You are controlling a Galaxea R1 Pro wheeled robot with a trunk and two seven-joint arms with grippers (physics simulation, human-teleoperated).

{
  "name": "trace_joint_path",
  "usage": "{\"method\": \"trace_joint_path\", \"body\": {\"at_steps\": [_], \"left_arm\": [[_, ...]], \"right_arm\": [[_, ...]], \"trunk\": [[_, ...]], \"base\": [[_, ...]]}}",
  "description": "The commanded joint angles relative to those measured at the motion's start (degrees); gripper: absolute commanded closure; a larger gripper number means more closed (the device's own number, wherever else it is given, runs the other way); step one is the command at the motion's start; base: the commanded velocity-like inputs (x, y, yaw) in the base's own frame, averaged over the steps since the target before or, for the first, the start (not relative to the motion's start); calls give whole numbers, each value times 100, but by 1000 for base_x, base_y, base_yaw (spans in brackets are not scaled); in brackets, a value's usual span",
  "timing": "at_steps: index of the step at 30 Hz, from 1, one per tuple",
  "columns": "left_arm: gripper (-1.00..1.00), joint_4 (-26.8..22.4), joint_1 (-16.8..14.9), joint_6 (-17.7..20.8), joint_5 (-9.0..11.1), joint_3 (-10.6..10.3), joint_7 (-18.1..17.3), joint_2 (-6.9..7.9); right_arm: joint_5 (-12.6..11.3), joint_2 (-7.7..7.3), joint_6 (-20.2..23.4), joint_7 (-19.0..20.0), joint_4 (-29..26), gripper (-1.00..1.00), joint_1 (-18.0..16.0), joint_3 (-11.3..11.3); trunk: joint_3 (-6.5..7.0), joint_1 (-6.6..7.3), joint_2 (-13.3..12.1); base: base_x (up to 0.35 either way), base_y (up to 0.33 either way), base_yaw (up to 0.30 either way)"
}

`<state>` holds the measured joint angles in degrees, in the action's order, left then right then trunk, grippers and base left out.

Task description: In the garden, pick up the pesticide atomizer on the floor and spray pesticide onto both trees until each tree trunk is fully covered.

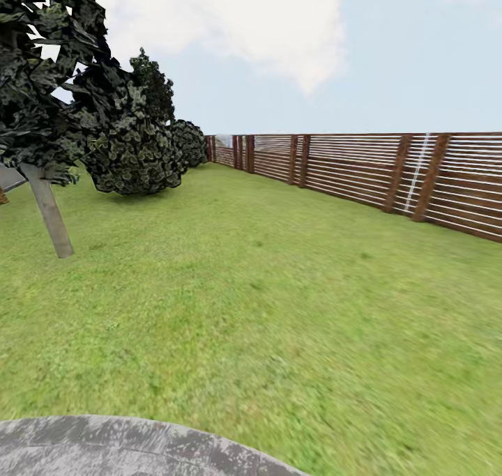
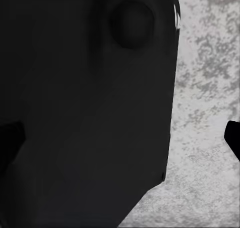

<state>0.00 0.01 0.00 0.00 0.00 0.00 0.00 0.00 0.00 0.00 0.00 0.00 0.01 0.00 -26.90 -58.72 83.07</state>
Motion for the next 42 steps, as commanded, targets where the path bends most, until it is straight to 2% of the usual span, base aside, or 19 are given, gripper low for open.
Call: {"method": "trace_joint_path", "body": {"at_steps": [1, 2, 5, 8, 14, 18, 21, 28, 29, 30, 33, 38, 40, 42], "left_arm": [[-100, -33, -34, -33, 33, 33, -5, 33], [-100, -66, -67, -66, 28, 66, -22, 65], [-100, 34, 32, 33, 16, 10, -77, -33], [-100, 86, 127, 129, 0, -18, -91, -58], [-100, -79, 130, 207, 24, -14, -89, -52], [-100, -208, 97, 219, 41, 7, -84, -5], [-100, -305, 73, 229, 53, 35, -69, 81], [-100, -533, -139, 228, 49, 260, 13, 297], [-100, -1334, -410, 220, 31, 526, 14, 306], [-100, -1375, -451, 216, 23, 542, 13, 306], [-100, -1581, -780, 184, 7, 597, 10, 316], [-100, -1691, -1118, 70, -11, 604, 5, 319], [-100, -1695, -1160, -117, -16, 603, -2, 325], [-100, -1665, -1156, -572, -22, 605, -6, 336]], "right_arm": [[7, -13, -33, -5, -33, -100, -34, 2], [4, 9, -65, -2, -66, -100, -67, 3], [-1, 106, 2, -5, -164, -100, -149, 8], [0, 190, 98, -14, -232, -100, -192, 7], [0, 200, 113, -17, -237, -100, -202, 10], [0, 147, 113, -25, -361, -100, -203, -1], [-6, 53, 114, -31, -458, -100, -203, -19], [-10, -172, 114, -35, -684, -100, -203, -37], [-9, -445, 114, -35, -2108, -100, -205, -41], [-9, -476, 114, -35, -2252, -100, -206, -41], [-14, -655, 110, -35, -3292, -100, -235, -55], [-23, -710, -17, -35, -4053, -100, -313, -210], [-25, -715, -228, -32, -4144, -100, -332, -296], [-23, -722, -630, -16, -4096, -100, -344, -493]], "trunk": [[-3, 0, 1], [-3, 0, 1], [-3, 0, 1], [-3, 0, 1], [-3, 0, 1], [-3, 0, 1], [-3, 0, 1], [-3, 0, 1], [-3, 0, 1], [-3, 0, 1], [-3, 0, 1], [-3, 0, 1], [-3, 0, 1], [-3, 0, 1]], "base": [[0, 0, 0], [0, 0, 0], [0, 0, 0], [-39, 0, 0], [-280, 0, 0], [-340, 0, 0], [-343, -17, 0], [-344, -88, 0], [-334, -141, 0], [-331, -146, 0], [-309, -166, 0], [-268, -184, 0], [-237, -198, 0], [-218, -201, 0]]}}
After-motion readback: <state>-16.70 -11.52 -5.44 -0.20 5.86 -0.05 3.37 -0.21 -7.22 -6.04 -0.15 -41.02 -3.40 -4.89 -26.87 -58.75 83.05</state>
